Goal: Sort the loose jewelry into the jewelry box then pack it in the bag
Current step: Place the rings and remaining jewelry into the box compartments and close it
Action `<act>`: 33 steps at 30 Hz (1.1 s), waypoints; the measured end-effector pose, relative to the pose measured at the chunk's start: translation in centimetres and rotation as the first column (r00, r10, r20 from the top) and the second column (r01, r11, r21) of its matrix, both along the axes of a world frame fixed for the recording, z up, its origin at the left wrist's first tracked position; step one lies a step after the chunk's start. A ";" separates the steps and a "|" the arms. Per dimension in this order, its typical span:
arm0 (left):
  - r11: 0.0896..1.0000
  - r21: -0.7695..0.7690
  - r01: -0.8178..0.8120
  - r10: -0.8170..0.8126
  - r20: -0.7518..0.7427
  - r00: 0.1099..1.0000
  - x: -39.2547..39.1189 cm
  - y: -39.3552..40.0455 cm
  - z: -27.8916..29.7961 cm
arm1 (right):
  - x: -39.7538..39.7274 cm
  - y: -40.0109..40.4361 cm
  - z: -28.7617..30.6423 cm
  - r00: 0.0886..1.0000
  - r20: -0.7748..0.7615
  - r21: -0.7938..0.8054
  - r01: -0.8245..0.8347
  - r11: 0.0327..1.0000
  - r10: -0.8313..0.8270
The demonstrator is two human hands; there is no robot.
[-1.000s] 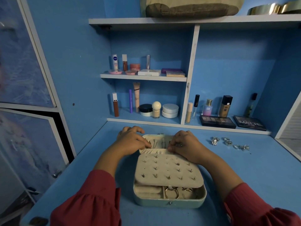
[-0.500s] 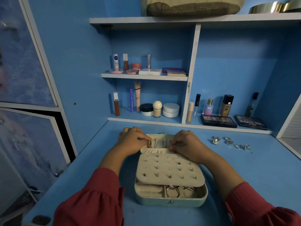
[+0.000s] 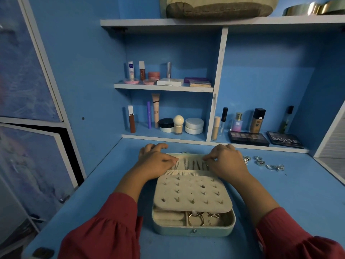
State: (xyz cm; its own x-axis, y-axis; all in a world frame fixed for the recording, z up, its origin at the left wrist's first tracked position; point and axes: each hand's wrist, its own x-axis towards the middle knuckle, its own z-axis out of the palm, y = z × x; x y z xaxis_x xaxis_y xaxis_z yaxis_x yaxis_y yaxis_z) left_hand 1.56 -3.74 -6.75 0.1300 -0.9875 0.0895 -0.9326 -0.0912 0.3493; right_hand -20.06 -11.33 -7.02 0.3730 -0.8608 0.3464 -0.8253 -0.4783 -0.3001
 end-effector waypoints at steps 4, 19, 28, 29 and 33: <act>1.000 0.016 -0.008 0.007 0.035 0.999 -0.1 -0.4 0.1 | 0.0 -0.5 -0.4 0.999 -0.021 0.045 0.033 0.998 -0.032; 0.994 0.038 0.098 -0.094 -0.094 0.991 -1.9 -0.7 0.5 | 0.3 1.1 0.8 0.978 -0.164 0.153 -0.101 0.983 0.126; 0.988 0.131 0.078 -0.069 -0.073 0.995 -1.6 -1.5 -0.1 | 0.4 1.2 1.1 0.956 -0.269 0.238 -0.050 0.970 0.115; 0.989 0.123 0.080 -0.071 -0.080 0.994 -1.7 -1.5 -0.1 | 0.3 1.2 1.0 0.959 -0.256 0.247 -0.055 0.968 0.120; 0.995 0.011 0.096 -0.090 -0.240 0.967 -1.1 -0.9 -0.2 | -0.3 0.2 0.1 0.979 -0.102 0.372 -0.128 0.919 0.178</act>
State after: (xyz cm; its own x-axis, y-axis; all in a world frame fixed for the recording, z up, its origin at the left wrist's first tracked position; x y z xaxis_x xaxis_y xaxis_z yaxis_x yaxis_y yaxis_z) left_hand 0.46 -4.64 -6.99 0.0525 -0.9976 0.0450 -0.8270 -0.0181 0.5619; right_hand -20.39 -11.14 -6.93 0.5311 -0.8464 -0.0389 -0.7944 -0.4814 -0.3704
